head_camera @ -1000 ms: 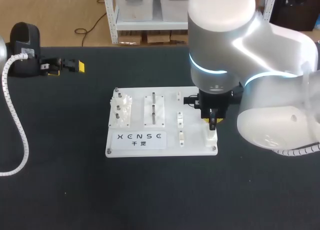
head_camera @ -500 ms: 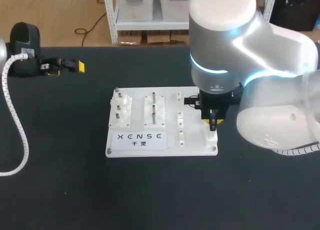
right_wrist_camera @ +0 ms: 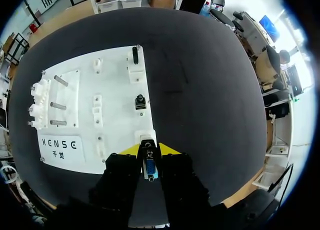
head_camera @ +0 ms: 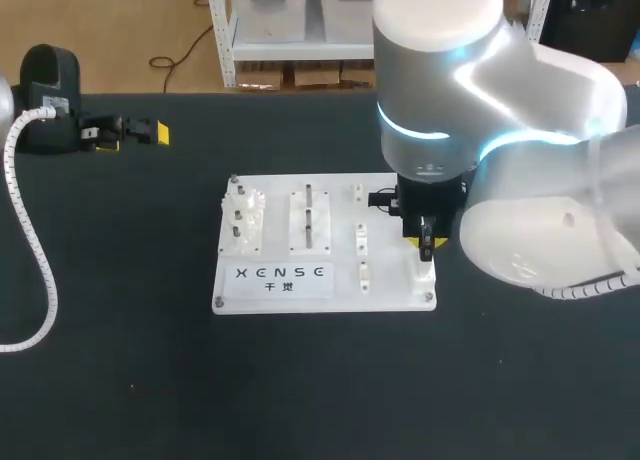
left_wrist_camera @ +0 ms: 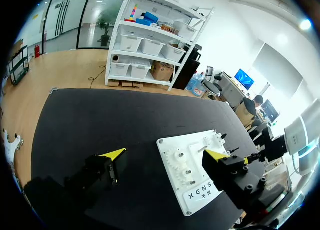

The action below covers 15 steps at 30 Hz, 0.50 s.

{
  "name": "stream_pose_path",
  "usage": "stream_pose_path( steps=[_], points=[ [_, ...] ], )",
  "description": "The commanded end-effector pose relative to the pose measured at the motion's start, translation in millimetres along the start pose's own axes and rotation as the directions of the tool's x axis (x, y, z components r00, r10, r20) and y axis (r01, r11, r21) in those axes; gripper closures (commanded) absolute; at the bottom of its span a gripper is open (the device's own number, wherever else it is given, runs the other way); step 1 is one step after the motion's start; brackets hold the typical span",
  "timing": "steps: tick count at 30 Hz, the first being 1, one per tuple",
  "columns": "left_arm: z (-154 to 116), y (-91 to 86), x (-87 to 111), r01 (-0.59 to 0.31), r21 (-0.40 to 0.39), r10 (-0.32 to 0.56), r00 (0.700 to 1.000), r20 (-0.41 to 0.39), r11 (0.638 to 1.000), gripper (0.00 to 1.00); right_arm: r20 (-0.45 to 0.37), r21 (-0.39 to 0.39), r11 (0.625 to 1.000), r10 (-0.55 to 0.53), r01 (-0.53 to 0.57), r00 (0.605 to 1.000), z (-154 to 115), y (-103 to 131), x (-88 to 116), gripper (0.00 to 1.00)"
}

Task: Insert the USB connector, Ethernet cable, and multi-pin plug into their matching sockets one by one.

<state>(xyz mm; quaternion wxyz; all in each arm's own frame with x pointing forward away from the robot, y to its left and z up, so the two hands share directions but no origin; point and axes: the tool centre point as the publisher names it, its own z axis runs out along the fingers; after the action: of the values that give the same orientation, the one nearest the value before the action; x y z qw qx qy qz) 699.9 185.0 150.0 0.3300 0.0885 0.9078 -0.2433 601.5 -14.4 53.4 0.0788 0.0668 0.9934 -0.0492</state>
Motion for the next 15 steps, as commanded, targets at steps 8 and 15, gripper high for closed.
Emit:
stream_pose_path(
  steps=[8, 15],
  points=[
    [0, 0.0, 0.0, 0.000, 0.000, 0.000, 1.000, 0.000, 1.000, 0.00, -0.043, -0.011, 0.999, 0.032, -0.033, 0.999, 31, -6, 2, 1.00],
    [0, 0.0, 0.0, 0.000, 0.000, 0.000, 1.000, 0.000, 1.000, 0.00, -0.027, -0.013, 0.998, 0.055, -0.055, 0.998, 37, -8, 10, 1.00]
  ],
)
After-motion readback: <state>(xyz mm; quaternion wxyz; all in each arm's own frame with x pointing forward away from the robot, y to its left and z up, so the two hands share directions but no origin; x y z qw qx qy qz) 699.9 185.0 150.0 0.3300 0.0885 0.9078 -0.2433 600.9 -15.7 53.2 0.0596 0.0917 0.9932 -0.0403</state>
